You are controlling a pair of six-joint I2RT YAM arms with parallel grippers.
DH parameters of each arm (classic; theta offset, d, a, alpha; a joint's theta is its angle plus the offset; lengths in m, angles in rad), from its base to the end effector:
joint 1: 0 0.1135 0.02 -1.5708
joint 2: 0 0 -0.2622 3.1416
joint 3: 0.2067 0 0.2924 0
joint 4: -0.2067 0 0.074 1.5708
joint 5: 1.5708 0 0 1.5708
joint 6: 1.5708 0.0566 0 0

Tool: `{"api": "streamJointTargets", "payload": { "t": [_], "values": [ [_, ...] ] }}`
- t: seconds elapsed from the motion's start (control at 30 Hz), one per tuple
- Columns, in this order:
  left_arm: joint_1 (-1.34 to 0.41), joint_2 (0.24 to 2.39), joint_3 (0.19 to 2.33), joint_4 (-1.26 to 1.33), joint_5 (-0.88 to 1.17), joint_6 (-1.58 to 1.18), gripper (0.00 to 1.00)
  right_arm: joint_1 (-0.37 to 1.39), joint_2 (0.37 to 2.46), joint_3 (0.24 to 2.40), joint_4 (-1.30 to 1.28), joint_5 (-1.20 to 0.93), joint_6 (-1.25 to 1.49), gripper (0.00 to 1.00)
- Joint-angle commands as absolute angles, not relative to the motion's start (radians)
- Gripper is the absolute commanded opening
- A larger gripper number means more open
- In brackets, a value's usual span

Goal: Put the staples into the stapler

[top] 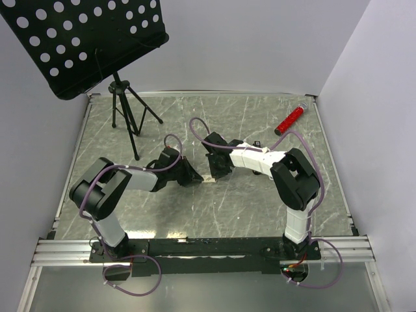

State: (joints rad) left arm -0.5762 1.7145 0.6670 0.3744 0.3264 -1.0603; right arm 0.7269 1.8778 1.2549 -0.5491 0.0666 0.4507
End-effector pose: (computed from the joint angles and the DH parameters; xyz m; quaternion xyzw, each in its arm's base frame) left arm 0.2855 -0.2072 0.0756 -0.1446 0.8800 -0.4126 0.1858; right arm 0.3144 0.2745 0.1250 -0.1283 0.9712 0.0828 0.1828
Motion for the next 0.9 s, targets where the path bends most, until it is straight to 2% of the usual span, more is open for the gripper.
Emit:
{"api": "streamJointTargets", "payload": {
  "t": [0.0, 0.3, 0.87],
  "values": [
    [-0.572, 1.717, 0.638, 0.495, 0.38, -1.089, 0.01, 0.736, 1.838, 1.269, -0.572, 0.086, 0.446, 0.0],
    [-0.541, 1.684, 0.551, 0.614, 0.402, -1.095, 0.01, 0.738, 1.833, 1.281, -0.617, 0.15, 0.434, 0.0],
    [-0.505, 1.6, 0.488, 0.552, 0.391, -1.017, 0.01, 0.738, 1.821, 1.272, -0.643, 0.201, 0.405, 0.0]
  ]
}}
